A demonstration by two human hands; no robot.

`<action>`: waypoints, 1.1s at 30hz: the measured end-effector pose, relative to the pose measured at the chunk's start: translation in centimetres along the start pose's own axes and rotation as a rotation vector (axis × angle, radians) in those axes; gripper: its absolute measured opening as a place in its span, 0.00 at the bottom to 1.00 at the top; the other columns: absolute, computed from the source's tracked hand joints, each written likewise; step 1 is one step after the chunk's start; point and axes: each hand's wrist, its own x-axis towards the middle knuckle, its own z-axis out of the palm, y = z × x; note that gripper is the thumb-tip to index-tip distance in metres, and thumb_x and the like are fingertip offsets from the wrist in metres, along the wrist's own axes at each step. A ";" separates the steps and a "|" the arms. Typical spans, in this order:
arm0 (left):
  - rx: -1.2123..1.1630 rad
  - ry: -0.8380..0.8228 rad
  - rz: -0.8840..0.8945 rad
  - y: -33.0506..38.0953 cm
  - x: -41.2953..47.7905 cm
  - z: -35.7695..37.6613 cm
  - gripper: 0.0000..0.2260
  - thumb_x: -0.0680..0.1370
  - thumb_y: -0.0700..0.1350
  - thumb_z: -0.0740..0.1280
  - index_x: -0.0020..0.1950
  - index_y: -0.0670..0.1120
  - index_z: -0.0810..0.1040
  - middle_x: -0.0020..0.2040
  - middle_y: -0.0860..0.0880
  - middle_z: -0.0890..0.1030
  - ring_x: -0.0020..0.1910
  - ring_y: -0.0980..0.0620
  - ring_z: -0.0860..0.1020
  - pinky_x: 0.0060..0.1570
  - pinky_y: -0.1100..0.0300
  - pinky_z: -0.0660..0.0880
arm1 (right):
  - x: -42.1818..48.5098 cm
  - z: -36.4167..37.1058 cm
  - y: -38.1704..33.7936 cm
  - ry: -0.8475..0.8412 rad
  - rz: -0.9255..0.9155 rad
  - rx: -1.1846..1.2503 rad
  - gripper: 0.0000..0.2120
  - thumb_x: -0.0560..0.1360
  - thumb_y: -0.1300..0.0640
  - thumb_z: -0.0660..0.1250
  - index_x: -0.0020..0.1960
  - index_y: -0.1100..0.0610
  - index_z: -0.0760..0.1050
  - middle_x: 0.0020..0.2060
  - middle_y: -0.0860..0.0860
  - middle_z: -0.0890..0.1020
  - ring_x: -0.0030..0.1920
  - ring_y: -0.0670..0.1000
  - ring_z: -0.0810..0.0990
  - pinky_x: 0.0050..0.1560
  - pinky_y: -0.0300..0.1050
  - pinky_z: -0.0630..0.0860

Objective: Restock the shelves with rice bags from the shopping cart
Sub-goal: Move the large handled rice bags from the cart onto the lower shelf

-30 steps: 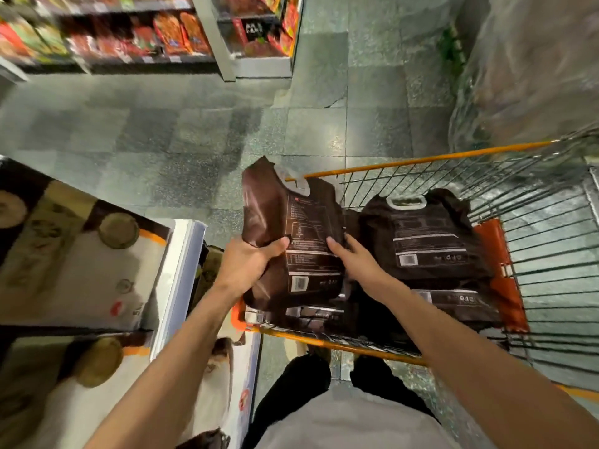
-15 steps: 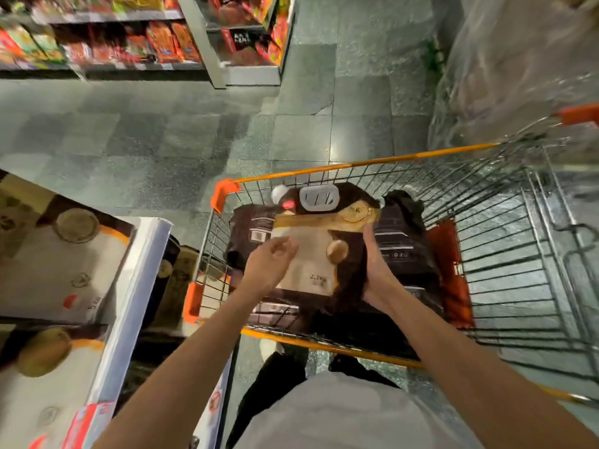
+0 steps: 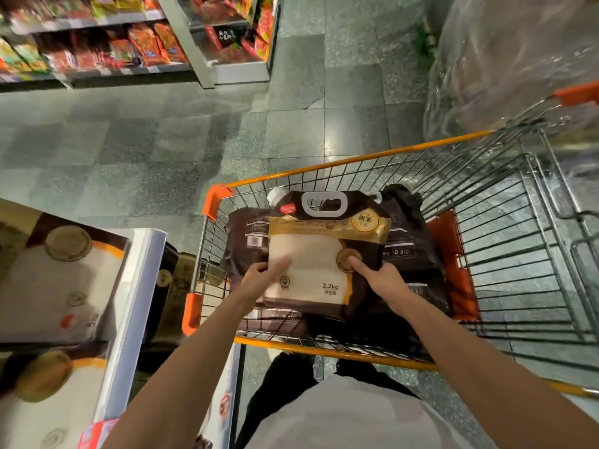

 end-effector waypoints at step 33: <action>-0.395 -0.327 -0.076 1.1 -1.4 -0.9 0.19 0.74 0.46 0.73 0.63 0.40 0.79 0.54 0.43 0.85 0.48 0.47 0.85 0.43 0.58 0.82 | -0.1 -1.0 -2.4 -0.202 -0.004 -0.108 0.19 0.66 0.60 0.79 0.55 0.55 0.77 0.53 0.50 0.84 0.51 0.46 0.83 0.47 0.38 0.78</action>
